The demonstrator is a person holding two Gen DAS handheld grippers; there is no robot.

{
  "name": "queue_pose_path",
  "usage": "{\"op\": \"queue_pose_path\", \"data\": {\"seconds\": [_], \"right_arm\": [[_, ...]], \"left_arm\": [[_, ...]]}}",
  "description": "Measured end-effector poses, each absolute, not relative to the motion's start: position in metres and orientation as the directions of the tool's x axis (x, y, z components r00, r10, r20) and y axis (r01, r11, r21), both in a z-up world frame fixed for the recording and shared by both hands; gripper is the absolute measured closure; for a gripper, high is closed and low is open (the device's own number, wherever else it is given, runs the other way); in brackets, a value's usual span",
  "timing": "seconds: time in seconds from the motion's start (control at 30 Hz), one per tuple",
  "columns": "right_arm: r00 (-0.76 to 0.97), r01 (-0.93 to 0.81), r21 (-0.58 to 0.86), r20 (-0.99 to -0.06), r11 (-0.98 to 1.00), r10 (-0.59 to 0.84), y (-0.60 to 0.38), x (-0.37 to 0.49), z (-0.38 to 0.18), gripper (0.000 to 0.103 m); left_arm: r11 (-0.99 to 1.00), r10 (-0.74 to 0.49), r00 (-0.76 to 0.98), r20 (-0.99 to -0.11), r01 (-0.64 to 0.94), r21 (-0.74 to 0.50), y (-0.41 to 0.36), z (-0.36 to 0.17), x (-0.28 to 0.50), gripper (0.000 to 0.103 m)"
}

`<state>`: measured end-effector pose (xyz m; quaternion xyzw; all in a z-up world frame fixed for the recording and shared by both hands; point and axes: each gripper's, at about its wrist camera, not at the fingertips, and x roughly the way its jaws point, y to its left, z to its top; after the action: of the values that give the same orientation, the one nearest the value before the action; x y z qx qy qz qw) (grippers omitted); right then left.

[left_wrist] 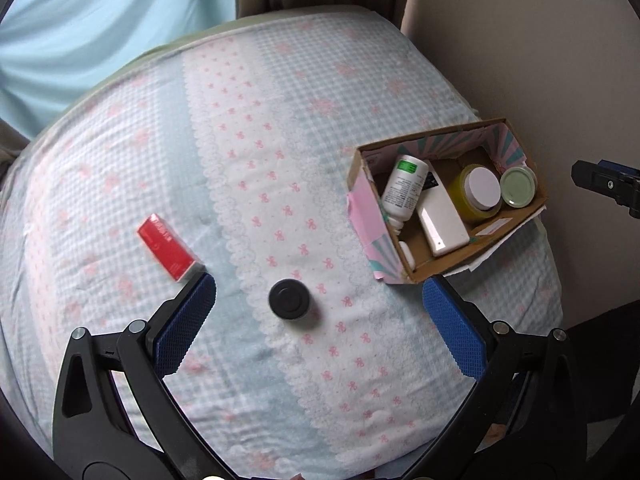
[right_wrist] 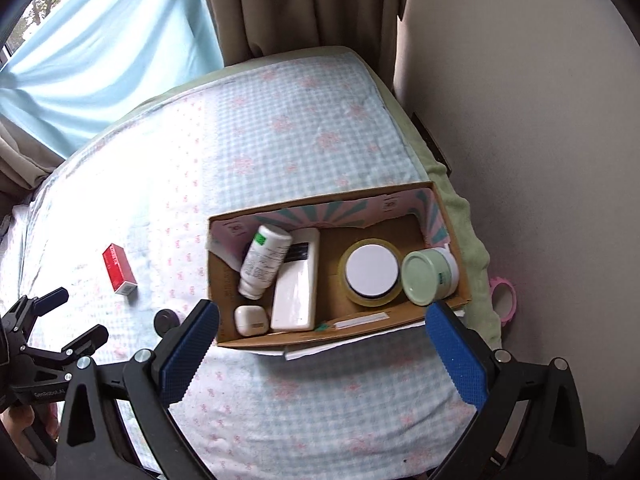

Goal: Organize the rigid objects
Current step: 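Move both tools back over the red box and black-capped bottle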

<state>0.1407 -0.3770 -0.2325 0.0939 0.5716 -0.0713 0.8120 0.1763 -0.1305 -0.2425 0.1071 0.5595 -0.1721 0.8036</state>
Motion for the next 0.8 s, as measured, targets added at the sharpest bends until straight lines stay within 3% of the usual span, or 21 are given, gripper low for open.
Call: {"op": "queue_pose_path", "data": {"seconds": [0.2, 0.37, 0.53, 0.8], "right_arm": [[0.383, 0.171, 0.135, -0.922, 0.976, 0.06, -0.308, 0.14, -0.224, 0.0], [0.381, 0.131, 0.107, -0.923, 0.986, 0.05, -0.248, 0.142, -0.241, 0.0], [0.345, 0.063, 0.081, -0.937, 0.995, 0.055, -0.195, 0.142, -0.279, 0.0], [0.187, 0.033, 0.081, -0.98, 0.996, 0.073, -0.143, 0.149, -0.359, 0.0]], "left_arm": [[0.938, -0.113, 0.372, -0.921, 0.347, 0.025, -0.066, -0.236, 0.182, 0.0], [0.962, -0.075, 0.374, -0.925, 0.27, 0.031, -0.01, -0.247, 0.201, 0.0], [0.984, -0.015, 0.346, -0.938, 0.17, 0.047, 0.028, -0.268, 0.23, 0.0], [0.999, -0.048, 0.223, -0.974, 0.003, -0.049, 0.056, -0.324, 0.285, 0.0]]}}
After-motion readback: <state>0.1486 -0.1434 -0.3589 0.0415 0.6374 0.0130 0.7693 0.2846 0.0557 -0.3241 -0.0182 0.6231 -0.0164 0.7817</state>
